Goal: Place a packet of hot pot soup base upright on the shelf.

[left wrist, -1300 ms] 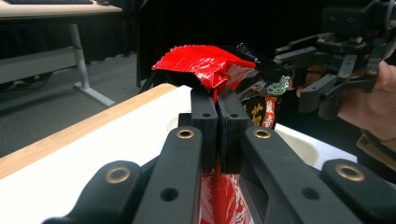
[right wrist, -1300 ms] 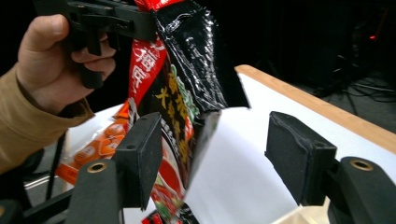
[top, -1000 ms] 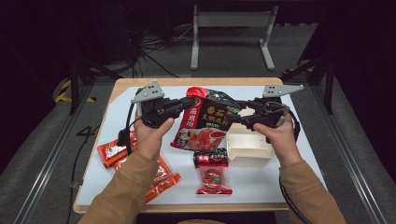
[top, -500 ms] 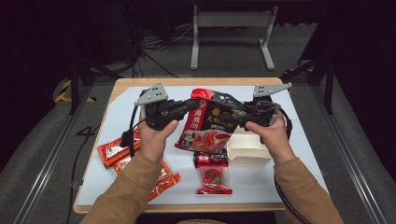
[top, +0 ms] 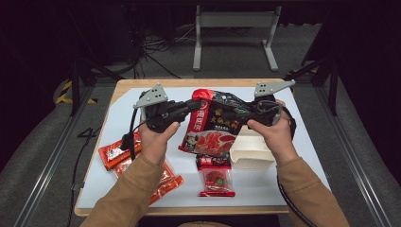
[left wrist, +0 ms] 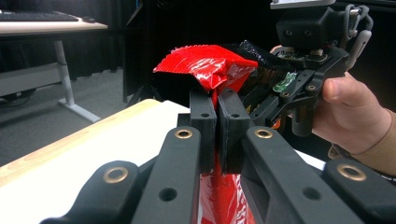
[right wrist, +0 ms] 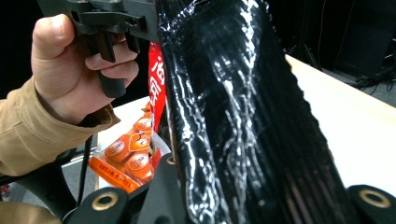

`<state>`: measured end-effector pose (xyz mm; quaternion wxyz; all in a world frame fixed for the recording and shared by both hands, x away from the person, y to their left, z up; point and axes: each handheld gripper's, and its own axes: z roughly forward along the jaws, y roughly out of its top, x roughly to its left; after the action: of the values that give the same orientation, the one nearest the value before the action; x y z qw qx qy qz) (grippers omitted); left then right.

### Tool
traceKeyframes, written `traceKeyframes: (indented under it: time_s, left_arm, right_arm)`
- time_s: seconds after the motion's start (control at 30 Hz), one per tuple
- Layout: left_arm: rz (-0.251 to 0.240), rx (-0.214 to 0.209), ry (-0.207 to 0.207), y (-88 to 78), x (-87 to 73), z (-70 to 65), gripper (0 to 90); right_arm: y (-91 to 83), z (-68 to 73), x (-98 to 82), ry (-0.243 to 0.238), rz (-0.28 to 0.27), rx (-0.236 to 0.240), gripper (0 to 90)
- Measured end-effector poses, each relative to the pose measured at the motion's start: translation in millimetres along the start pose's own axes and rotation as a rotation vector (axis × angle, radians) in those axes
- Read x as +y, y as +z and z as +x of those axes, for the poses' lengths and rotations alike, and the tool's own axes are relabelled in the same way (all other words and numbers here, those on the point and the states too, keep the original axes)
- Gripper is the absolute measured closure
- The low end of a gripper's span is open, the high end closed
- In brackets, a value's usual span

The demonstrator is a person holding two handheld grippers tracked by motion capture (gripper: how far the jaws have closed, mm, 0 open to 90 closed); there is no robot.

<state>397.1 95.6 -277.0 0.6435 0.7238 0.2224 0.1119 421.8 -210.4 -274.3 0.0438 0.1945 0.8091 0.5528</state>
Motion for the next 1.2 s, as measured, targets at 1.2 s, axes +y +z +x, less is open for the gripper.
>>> traceKeyframes:
  time_s: [1.2]
  left_arm:
    - [0.057,0.148,0.025,-46.6,-15.0,16.3,55.9]
  right_arm:
    - [-39.6,-41.5,36.2,-0.064,0.038,-0.202,82.6]
